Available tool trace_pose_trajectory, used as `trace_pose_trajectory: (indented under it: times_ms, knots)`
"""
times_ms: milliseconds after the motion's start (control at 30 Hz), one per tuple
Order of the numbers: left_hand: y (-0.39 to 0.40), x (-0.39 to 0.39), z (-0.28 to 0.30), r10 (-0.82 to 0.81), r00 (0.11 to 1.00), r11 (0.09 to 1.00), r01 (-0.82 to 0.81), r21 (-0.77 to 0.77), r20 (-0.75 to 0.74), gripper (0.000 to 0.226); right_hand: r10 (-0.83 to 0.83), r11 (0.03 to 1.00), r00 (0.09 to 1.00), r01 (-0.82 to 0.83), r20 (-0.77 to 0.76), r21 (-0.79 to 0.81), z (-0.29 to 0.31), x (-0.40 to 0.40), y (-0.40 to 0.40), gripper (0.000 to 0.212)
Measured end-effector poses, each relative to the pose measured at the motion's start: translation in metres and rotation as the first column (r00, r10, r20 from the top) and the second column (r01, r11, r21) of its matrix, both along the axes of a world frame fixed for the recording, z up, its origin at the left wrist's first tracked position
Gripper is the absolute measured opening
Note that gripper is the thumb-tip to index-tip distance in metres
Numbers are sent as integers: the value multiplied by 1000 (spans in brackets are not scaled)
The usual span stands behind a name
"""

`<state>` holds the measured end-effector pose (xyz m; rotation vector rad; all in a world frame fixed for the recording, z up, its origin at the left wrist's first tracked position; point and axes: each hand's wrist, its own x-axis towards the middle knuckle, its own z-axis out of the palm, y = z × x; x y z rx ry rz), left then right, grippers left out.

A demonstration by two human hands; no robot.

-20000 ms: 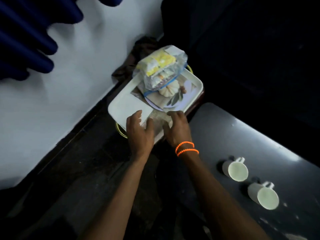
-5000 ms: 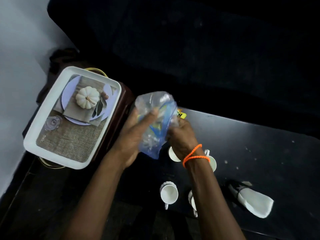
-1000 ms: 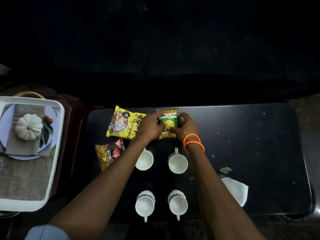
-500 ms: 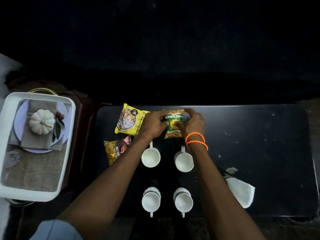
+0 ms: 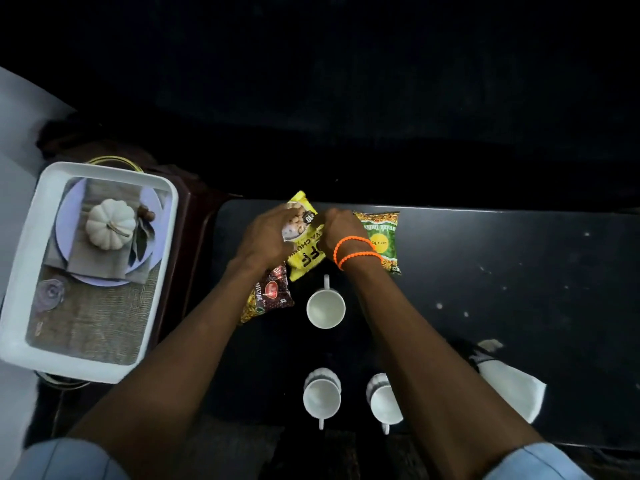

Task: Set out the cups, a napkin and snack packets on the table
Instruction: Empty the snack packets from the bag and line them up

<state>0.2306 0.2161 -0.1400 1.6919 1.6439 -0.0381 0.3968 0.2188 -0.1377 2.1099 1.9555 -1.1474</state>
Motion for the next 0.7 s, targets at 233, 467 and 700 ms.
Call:
trace_pose_trajectory:
  times_ms: [233,467,700]
  knots:
    - [15,8,0,-28,986,977,62,205,-164,58,10,994,996,0,-89,113,-2,1,-4,54]
    - [18,-9,-5,-177,976,984,175,-30,-123,83,-27,997,999,30,-42,74,-10,-17,-9,43]
    - [20,-11,-6,-201,968,980,196,-42,-151,82,-62,994,997,66,-47,86,-10,-26,-19,44]
